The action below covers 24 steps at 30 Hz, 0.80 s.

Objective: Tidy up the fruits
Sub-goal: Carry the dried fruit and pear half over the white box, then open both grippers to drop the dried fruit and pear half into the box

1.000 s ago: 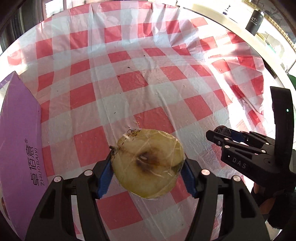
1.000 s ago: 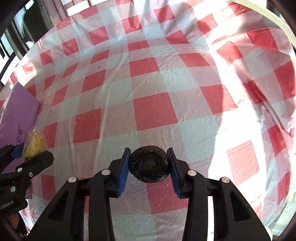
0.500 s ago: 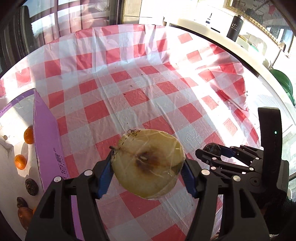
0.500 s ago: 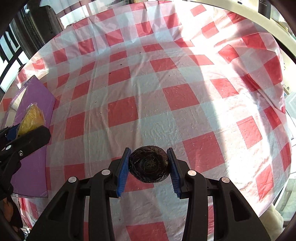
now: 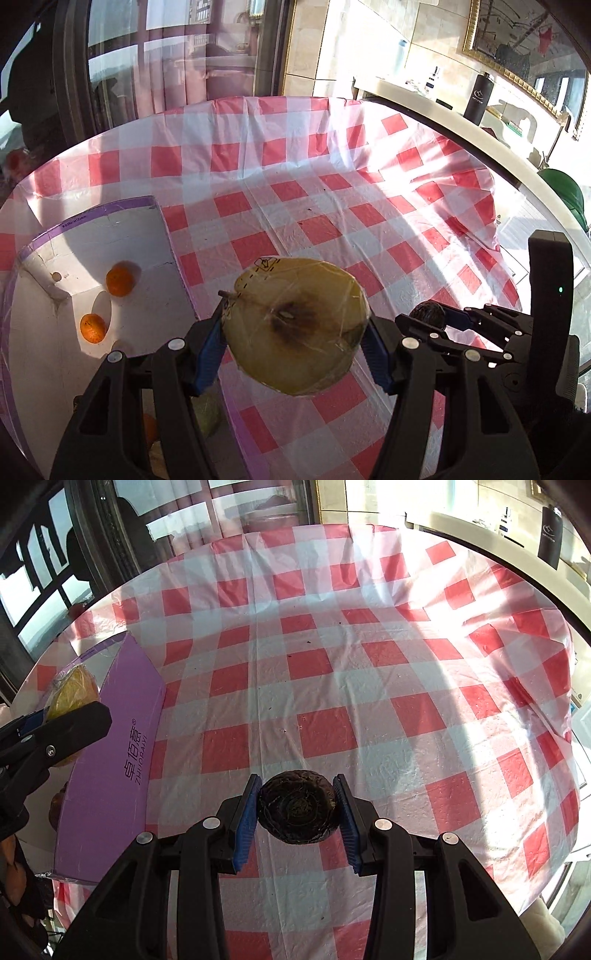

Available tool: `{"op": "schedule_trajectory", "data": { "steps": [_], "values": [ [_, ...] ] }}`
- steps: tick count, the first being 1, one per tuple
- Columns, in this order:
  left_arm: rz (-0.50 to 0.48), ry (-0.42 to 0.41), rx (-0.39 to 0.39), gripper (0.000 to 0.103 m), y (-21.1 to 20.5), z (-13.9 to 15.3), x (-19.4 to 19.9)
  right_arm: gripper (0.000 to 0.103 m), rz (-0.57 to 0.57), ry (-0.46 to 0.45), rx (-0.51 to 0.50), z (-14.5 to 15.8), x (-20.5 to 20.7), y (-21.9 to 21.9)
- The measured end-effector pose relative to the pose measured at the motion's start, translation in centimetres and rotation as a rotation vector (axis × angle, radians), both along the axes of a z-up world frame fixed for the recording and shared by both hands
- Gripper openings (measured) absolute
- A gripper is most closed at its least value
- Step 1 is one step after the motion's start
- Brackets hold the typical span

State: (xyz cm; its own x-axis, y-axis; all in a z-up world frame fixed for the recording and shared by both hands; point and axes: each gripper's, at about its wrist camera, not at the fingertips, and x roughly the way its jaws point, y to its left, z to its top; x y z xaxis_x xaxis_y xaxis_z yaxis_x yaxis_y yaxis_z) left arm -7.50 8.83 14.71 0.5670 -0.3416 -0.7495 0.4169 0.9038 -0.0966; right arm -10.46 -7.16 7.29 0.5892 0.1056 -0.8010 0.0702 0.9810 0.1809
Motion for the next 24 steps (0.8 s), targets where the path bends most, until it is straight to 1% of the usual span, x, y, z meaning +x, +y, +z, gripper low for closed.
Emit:
{"op": "schedule_trajectory", "data": {
  "steps": [4,8,12,18,20,24],
  "values": [
    [0.051,-0.007,0.01,0.064,2.6,0.1,0.2,0.04,0.041,-0.036,-0.009,1.4,0.4,2.4],
    [0.164,0.02,0.024,0.064,6.4,-0.5,1.1,0.04,0.135,-0.094,-0.016,3.5,1.2,6.1],
    [0.276,0.037,0.041,0.064,10.6,-1.2,1.5,0.04,0.242,-0.135,-0.024,4.8,2.2,10.4],
    [0.409,0.058,0.098,0.064,16.1,-2.3,2.1,0.04,0.411,-0.153,-0.058,5.2,3.1,16.4],
    [0.457,0.081,0.098,0.064,18.1,-2.8,2.4,0.04,0.471,-0.152,-0.079,5.0,3.2,18.2],
    [0.538,0.123,0.093,0.064,20.9,-3.7,2.8,0.04,0.591,-0.116,-0.135,4.1,3.7,22.0]
  ]
}}
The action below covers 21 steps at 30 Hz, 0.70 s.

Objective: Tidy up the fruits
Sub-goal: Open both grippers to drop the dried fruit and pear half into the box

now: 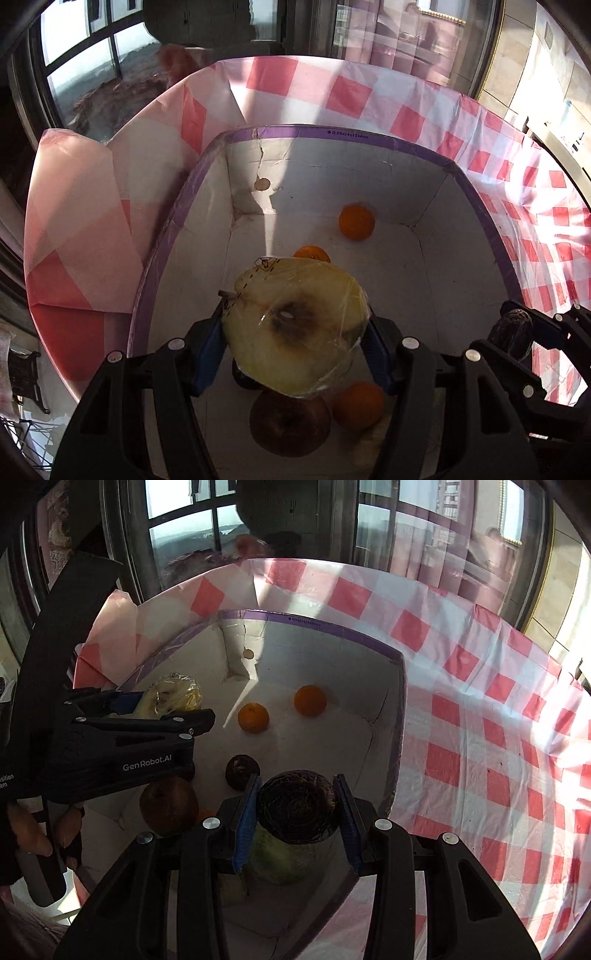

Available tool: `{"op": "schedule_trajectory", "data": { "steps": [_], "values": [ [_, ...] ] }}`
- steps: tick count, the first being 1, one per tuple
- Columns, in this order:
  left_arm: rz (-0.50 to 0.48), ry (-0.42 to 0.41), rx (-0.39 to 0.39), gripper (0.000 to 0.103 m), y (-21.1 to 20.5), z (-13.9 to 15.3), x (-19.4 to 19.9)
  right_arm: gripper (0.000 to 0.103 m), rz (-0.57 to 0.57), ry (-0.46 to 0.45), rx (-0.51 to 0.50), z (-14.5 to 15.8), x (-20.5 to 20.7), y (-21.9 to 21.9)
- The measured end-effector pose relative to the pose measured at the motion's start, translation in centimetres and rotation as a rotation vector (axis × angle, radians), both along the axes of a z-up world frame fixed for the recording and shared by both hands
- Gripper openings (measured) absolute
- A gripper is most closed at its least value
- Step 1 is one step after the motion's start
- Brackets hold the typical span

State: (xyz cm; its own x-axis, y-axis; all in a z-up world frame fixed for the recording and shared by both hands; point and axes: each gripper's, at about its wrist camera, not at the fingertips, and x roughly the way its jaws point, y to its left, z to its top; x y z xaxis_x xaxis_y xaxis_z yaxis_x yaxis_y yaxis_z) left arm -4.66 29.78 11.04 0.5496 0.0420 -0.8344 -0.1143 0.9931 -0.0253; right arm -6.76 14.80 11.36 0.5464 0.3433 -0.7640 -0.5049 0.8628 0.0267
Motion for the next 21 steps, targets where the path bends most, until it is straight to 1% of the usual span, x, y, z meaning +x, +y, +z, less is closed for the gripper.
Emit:
{"op": "schedule_trajectory", "data": {
  "steps": [4,7,9,12,15,17,18,19,20,21],
  "values": [
    [0.029,0.042,-0.01,0.065,0.9,-0.8,0.5,0.04,0.067,0.075,-0.085,-1.9,1.2,2.5],
    [0.019,0.061,0.007,0.065,0.6,-1.0,0.6,0.04,0.09,0.125,-0.143,-3.1,2.1,3.8],
    [0.01,0.082,0.025,0.065,0.4,-1.4,0.7,0.04,0.1,0.162,-0.164,-3.6,2.5,4.3],
    [-0.004,0.11,0.024,0.065,0.2,-1.9,0.8,0.04,0.099,0.187,-0.198,-4.1,3.0,4.5],
    [-0.006,0.138,0.008,0.065,0.3,-2.4,1.1,0.044,0.06,0.225,-0.17,-4.2,3.5,3.9],
    [-0.009,0.156,0.005,0.066,0.2,-2.7,1.2,0.048,0.058,0.235,-0.15,-4.2,3.4,3.6],
    [-0.014,0.158,0.004,0.068,0.1,-2.8,1.2,0.05,0.063,0.231,-0.147,-4.1,3.2,3.6],
    [-0.03,0.154,-0.007,0.075,0.0,-2.7,1.2,0.053,0.069,0.223,-0.15,-4.0,3.0,3.7],
    [-0.047,0.149,-0.012,0.079,-0.2,-2.6,1.1,0.056,0.072,0.215,-0.155,-3.9,2.8,3.8],
    [-0.067,0.15,-0.011,0.085,-0.5,-2.6,1.1,0.057,0.074,0.211,-0.158,-3.9,2.7,3.9]
  ]
}}
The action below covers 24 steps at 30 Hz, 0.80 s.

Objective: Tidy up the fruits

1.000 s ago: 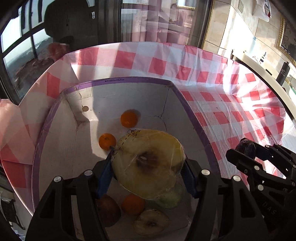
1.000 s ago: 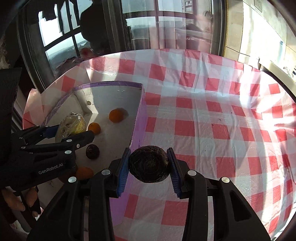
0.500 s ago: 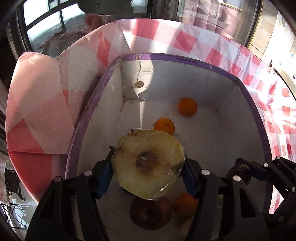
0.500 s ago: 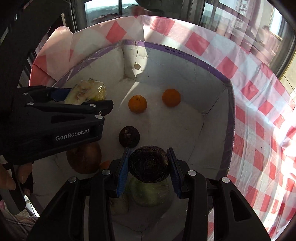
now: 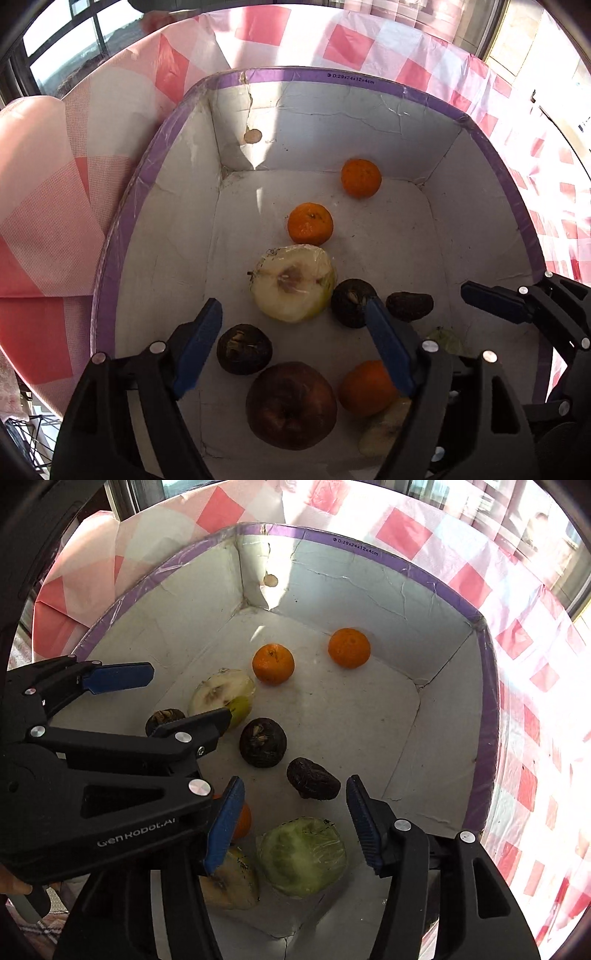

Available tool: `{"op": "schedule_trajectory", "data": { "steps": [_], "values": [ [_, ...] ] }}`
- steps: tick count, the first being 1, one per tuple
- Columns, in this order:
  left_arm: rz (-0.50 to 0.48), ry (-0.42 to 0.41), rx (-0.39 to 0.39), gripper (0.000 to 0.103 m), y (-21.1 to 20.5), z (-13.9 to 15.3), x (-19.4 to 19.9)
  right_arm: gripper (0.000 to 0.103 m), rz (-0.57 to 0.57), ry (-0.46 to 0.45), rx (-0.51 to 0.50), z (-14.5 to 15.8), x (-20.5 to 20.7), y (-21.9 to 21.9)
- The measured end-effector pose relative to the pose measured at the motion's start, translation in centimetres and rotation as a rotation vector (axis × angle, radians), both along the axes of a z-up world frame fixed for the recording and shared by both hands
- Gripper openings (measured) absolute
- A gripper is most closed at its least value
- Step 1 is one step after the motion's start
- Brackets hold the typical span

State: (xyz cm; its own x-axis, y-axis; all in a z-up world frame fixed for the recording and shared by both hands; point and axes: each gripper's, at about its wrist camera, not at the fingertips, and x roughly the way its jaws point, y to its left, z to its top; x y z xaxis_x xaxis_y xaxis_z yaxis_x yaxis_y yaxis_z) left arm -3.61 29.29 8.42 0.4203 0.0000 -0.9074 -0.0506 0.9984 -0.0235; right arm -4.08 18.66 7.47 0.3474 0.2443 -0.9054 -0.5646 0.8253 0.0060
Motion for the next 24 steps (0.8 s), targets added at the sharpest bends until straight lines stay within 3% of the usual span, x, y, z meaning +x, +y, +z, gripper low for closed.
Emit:
{"op": "schedule_trajectory", "data": {
  "steps": [3,6,7,11,14,20,24],
  "values": [
    [-0.013,-0.007,0.005,0.09,-0.3,0.1,-0.1,0.061,0.009,-0.008,-0.019,0.1,-0.4,0.3],
    [-0.024,-0.031,0.008,0.09,-0.5,0.5,-0.4,0.085,-0.006,-0.022,-0.02,0.6,-0.8,0.4],
    [-0.027,-0.038,0.016,0.09,-0.6,0.8,-0.6,0.086,-0.018,-0.021,-0.011,0.8,-0.9,0.2],
    [0.034,-0.101,0.093,0.09,-0.4,2.7,-1.4,0.086,-0.054,0.026,0.029,1.0,-1.5,-0.5],
    [0.098,-0.1,0.155,0.094,0.2,3.5,-1.8,0.086,-0.048,0.04,0.036,1.3,-2.3,-0.8],
    [0.07,-0.114,0.044,0.096,1.3,4.1,-2.8,0.086,-0.038,0.039,0.047,2.1,-3.9,-1.2],
    [0.041,-0.099,0.047,0.096,0.9,3.8,-2.8,0.086,-0.042,0.036,0.038,2.3,-3.9,-1.1]
  ]
}}
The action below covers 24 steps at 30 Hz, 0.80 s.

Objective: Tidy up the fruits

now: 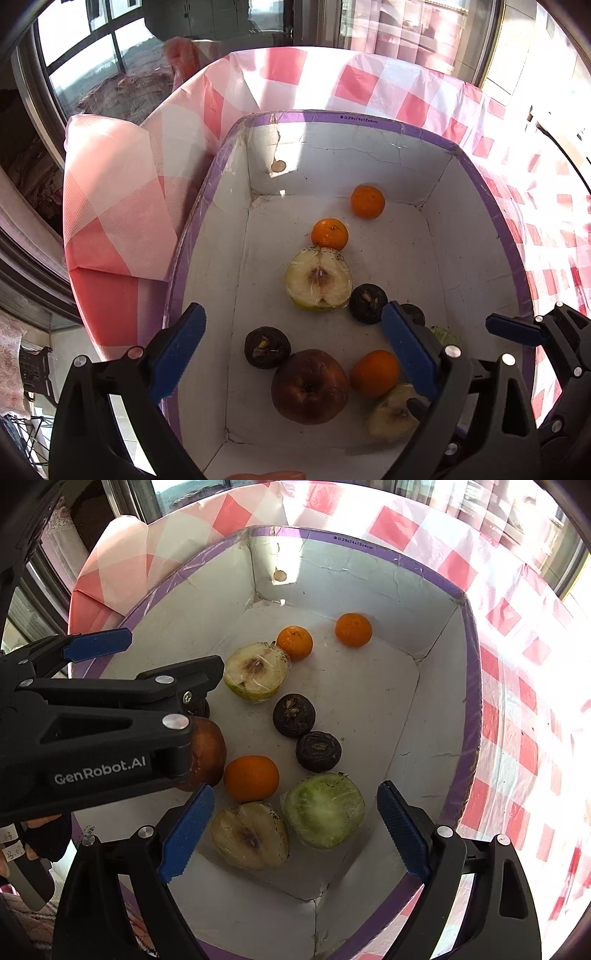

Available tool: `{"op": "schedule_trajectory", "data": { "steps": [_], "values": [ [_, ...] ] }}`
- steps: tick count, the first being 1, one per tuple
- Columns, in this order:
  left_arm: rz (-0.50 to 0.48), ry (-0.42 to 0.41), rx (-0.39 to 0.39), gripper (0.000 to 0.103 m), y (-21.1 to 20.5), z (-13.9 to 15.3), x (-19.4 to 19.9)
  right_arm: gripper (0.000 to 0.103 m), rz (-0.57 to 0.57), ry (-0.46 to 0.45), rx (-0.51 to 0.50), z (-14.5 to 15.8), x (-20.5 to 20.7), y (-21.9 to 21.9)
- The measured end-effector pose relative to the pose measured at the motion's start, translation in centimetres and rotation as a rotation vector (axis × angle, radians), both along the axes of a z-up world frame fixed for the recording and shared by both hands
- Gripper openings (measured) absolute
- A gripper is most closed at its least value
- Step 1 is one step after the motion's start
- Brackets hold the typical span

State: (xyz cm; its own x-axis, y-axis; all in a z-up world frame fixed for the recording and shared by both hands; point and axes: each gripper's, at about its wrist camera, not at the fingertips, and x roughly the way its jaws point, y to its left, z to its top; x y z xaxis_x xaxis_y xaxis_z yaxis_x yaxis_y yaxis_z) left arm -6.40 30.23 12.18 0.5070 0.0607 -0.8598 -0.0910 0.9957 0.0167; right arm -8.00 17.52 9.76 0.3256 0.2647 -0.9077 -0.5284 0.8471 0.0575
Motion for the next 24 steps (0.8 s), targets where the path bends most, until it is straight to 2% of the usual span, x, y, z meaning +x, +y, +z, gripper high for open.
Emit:
{"op": "schedule_trajectory", "data": {
  "steps": [13,24],
  "values": [
    [-0.022,0.013,-0.005,0.097,-0.03,-0.18,-0.3,0.086,0.0,-0.004,-0.021,-0.57,-0.59,0.43],
    [-0.028,0.024,-0.052,0.097,0.51,-0.35,-0.03,0.086,0.011,0.0,-0.044,-0.93,-0.58,0.82]
  ]
}}
